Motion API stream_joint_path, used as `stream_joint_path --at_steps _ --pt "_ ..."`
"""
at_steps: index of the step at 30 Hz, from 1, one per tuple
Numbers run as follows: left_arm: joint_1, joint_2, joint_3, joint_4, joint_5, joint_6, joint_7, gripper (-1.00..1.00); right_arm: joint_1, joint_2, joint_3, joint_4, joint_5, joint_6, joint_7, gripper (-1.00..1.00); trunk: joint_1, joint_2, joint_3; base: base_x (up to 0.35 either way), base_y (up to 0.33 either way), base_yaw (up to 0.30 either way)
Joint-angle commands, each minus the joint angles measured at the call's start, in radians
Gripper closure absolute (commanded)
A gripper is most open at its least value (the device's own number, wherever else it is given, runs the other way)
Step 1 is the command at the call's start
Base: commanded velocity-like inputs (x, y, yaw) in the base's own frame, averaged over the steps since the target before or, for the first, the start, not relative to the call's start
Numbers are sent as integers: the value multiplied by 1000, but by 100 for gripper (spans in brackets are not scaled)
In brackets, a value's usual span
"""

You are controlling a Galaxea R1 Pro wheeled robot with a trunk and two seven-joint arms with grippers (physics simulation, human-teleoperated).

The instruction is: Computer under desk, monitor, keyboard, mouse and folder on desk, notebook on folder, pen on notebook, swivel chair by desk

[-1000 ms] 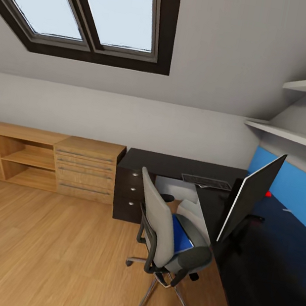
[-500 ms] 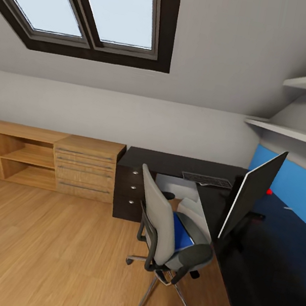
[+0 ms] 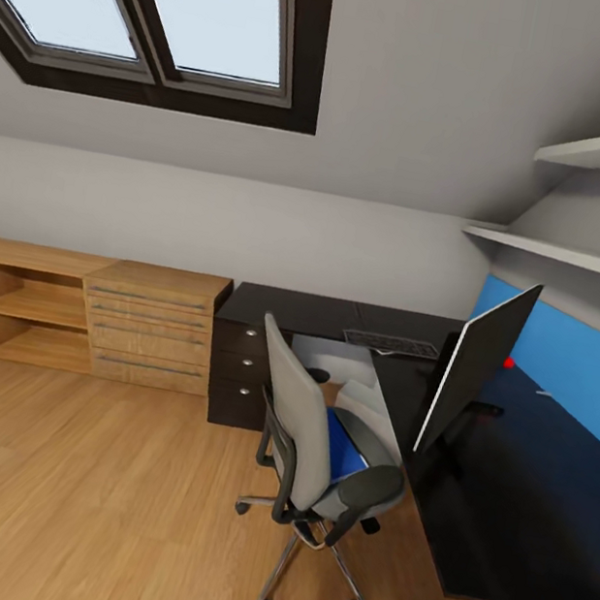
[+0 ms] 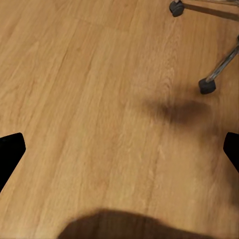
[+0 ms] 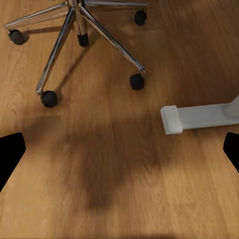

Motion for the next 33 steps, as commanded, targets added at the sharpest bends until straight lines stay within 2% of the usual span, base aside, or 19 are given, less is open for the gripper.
stream_joint_path --at_steps 1,6,14,17,27,33 --pt "-1 0 2 1 -1 -3 1 -100 -1 0 -1 1 -5 -3 3 -100 4 -8 -4 0 0 -3" --pt "-1 0 2 1 -1 -3 4 -100 -1 0 -1 1 -5 -4 3 -100 23 -43 -20 0 0 0" --pt "-1 -3 0 -2 -2 -4 144 -100 -1 -1 -1 0 -5 -4 3 -100 54 -99 -45 0 0 -35" --pt "-1 -5 -1 -2 -2 -4 166 -100 -1 -1 -1 1 -5 -5 3 -100 65 -120 -54 0 0 -168" --pt "-1 -9 -3 -3 -3 -4 180 -100 -1 -1 -1 1 1 -5 3 -100 104 -190 -86 -13 0 -227" --pt "-1 -9 -3 -3 -3 -2 180 -100 -1 -1 -1 1 1 -4 3 -100 127 -232 -105 -227 17 -213"
